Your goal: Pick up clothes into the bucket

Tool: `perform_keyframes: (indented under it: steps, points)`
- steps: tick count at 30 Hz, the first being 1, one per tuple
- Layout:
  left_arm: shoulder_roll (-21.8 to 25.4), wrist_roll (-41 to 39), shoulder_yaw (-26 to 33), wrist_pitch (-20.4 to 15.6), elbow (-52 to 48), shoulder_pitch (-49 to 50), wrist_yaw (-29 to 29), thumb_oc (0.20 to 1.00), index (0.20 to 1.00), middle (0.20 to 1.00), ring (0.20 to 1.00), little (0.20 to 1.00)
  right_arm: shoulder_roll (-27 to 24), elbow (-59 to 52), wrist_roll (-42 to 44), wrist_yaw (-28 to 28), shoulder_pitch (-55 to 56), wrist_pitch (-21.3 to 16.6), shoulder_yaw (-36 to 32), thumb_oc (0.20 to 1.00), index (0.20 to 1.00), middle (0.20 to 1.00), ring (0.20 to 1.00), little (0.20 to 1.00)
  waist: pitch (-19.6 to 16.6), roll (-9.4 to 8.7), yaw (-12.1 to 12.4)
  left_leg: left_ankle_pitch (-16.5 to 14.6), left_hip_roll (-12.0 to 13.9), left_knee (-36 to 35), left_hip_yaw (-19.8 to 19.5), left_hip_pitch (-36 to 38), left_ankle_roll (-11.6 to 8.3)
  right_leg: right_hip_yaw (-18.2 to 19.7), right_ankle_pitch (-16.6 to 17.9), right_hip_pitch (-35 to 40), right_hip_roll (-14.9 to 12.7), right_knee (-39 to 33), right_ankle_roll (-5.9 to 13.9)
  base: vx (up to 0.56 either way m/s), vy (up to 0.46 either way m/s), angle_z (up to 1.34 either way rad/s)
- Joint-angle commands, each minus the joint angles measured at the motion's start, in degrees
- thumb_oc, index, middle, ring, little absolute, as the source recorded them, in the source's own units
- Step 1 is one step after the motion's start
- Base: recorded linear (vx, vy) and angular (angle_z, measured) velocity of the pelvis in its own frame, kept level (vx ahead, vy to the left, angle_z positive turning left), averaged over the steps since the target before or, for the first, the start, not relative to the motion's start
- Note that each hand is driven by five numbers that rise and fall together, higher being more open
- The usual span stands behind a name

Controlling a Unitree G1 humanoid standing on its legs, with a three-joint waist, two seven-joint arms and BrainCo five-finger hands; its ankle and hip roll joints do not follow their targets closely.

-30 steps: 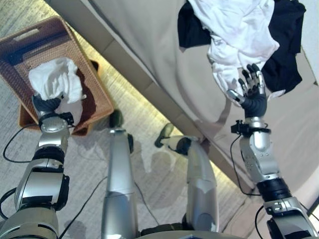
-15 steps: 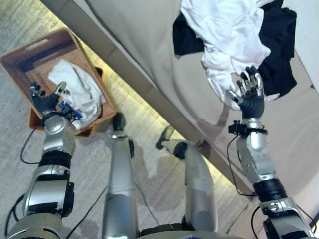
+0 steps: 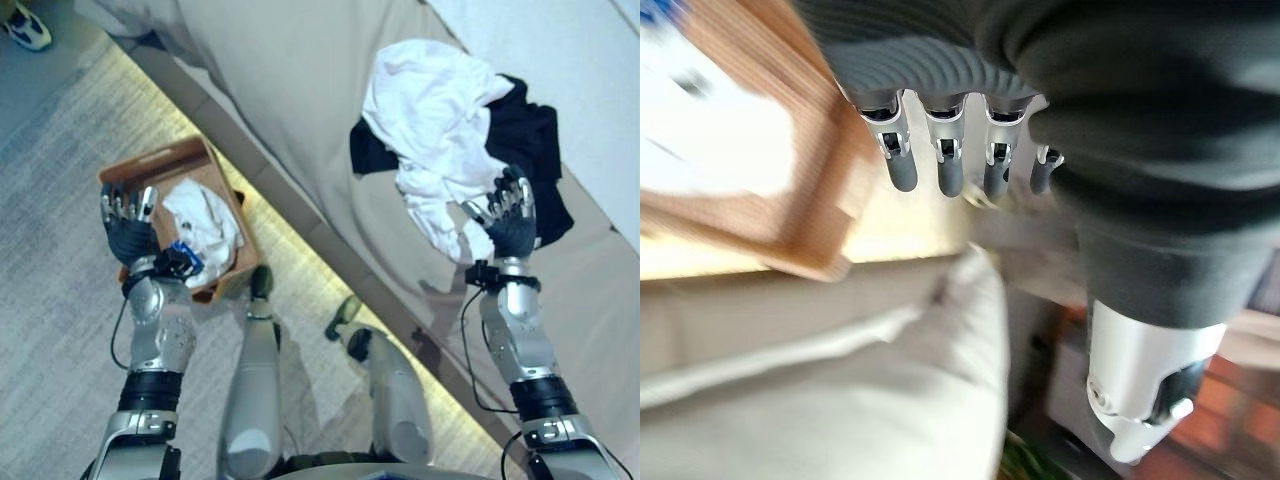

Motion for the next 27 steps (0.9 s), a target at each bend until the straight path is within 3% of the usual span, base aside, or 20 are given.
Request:
perform_keyframes:
  steps: [1, 4, 11, 17, 22, 27]
  points:
    - [-0.53, 6.87, -2.21, -2.63, -1.43, -0.42, -4.11, 1.0, 1.0, 1.0, 1.0, 1.0, -2.91, 1.91, -3.34, 0.62, 0.55, -0.16, -1.09, 1.0, 1.0, 1.0, 1.0, 1.0, -4.09, 2.98, -1.08, 1.36, 0.8, -7.71, -0.59, 4.81, 0.93, 0.7, 7.84, 2.77, -2.52, -4.5, 7.68, 0.04, 0.008, -0.17]
    - [-0.62, 11.72, -7.32, -1.66, -0.17, -1.03, -5.67, 1.0, 1.0, 1.0, 1.0, 1.0, -2.44, 7.08, -7.19, -0.18, -2.95, 1.07, 1.38, 1.0, 1.0, 1.0, 1.0, 1.0, -5.53, 3.51, -1.9, 1.67, 0.75, -10.13, 1.36, 8.94, 0.7, 1.67, 8.41, 5.68, -2.57, -6.96, 7.78, 0.05, 0.033, -0.19]
    - [-2.92, 13.06, -16.98, 0.44, 2.75, -0.59, -10.66, 1.0, 1.0, 1.0, 1.0, 1.0, 0.6, 11.24, -10.75, -1.55, -8.29, 2.3, 5.88, 1.0, 1.0, 1.0, 1.0, 1.0, -9.17, 5.2, -4.11, 1.38, 0.66, -13.32, 5.83, 15.9, 0.84, 6.13, 10.65, 10.27, -1.41, -12.83, 8.37, 0.07, 0.03, -0.34]
    - [-3.85, 15.84, -21.25, 2.65, 5.78, 4.65, -13.83, 1.0, 1.0, 1.0, 1.0, 1.0, 1.93, 10.22, -13.59, 0.66, -4.34, 3.03, 7.98, 1.0, 1.0, 1.0, 1.0, 1.0, -12.13, 6.07, -6.42, -0.18, 0.29, -13.82, 8.73, 20.9, 1.34, 10.04, 11.46, 13.56, -0.58, -15.84, 8.76, 0.09, 0.012, -0.4]
    - [-4.37, 16.81, -23.18, 3.12, 6.67, 5.93, -14.29, 1.0, 1.0, 1.0, 1.0, 1.0, 1.3, 9.27, -18.1, 0.37, -3.68, 4.38, 9.05, 1.0, 1.0, 1.0, 1.0, 1.0, -11.89, 6.65, -7.11, -0.51, 0.02, -13.88, 10.03, 21.36, 1.52, 11.62, 11.66, 12.68, -0.7, -15.55, 8.94, -0.01, -0.014, -0.28]
    - [-4.68, 17.5, -25.81, 3.24, 6.6, 4.17, -12.87, 1.0, 1.0, 1.0, 1.0, 1.0, -1.08, 9.67, -24.92, -2.81, -8.21, 6.44, 10.48, 1.0, 1.0, 1.0, 1.0, 1.0, -8.22, 7.1, -7.2, -1.89, 0.16, -8.66, 10.63, 17.37, 1.98, 13.54, 11.29, 7.72, -1.29, -11.92, 8.35, -0.12, -0.034, -0.15]
